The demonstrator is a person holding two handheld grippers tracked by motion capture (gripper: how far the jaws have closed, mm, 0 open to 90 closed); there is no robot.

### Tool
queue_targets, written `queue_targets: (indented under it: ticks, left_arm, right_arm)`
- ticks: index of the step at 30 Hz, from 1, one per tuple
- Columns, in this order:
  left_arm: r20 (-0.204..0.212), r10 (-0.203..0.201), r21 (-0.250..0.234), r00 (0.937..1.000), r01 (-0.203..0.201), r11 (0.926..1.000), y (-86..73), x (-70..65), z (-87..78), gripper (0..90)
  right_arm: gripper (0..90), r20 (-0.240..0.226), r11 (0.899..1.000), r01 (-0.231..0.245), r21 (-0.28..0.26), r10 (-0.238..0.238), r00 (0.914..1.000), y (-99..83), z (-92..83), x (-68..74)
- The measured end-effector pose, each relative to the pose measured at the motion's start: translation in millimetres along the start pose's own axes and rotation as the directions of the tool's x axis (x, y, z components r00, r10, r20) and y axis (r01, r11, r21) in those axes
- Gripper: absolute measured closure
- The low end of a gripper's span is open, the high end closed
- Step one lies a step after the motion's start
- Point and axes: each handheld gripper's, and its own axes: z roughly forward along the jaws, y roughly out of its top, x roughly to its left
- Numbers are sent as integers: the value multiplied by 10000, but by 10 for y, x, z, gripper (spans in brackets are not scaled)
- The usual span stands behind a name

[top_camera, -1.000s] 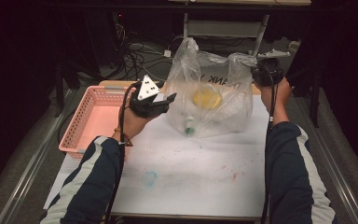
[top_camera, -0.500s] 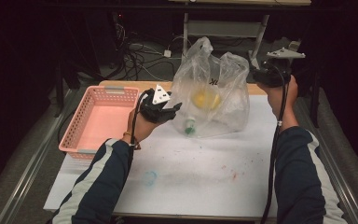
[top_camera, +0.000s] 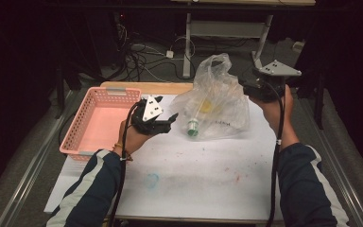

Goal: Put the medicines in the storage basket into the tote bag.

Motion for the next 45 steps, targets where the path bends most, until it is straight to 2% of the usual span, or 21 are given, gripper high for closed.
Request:
queue_targets:
  ticks: [7, 11, 14, 21, 26, 29, 35, 41, 45]
  left_arm:
    - [69, 228, -397, 9997, -225, 9990, -69, -85, -165, 218]
    - [143, 287, -488, 9995, -280, 9984, -96, -107, -255, 192]
    - [161, 362, -518, 9992, -353, 9980, -133, -126, -306, 192]
    - [-23, 386, -451, 9993, -387, 9982, -249, -145, -388, 191]
    - [-258, 92, -522, 9996, -105, 9986, -331, -91, -444, 191]
    - [-445, 39, -603, 9990, -66, 9982, -382, -72, -492, 191]
    - [-617, -497, -701, 9969, 453, 9965, -497, 36, -596, 191]
    - [-920, -671, -669, 9935, 611, 9959, -600, 108, -705, 191]
    - [-1019, -640, -511, 9927, 590, 9969, -668, 114, -757, 191]
  right_arm:
    - [380, -362, 9991, 215, -374, -229, 9991, -67, -119, 192]
    - [337, -513, 9986, 393, -349, -410, 9978, -141, -188, 291]
    - [320, -660, 9980, 394, -503, -427, 9969, -209, -255, 362]
    - [284, -953, 9987, 347, -378, -382, 9947, -358, -310, 489]
    - [270, -1113, 9994, 280, -220, -303, 9933, -473, -315, 541]
    - [261, -1220, 9997, 139, -201, -163, 9924, -544, -338, 558]
    - [238, -1377, 9999, -10, -172, -14, 9905, -694, -422, 573]
    - [227, -1456, 9992, 188, -351, -237, 9891, -794, -557, 612]
    - [214, -1551, 9994, 247, -233, -280, 9875, -851, -613, 648]
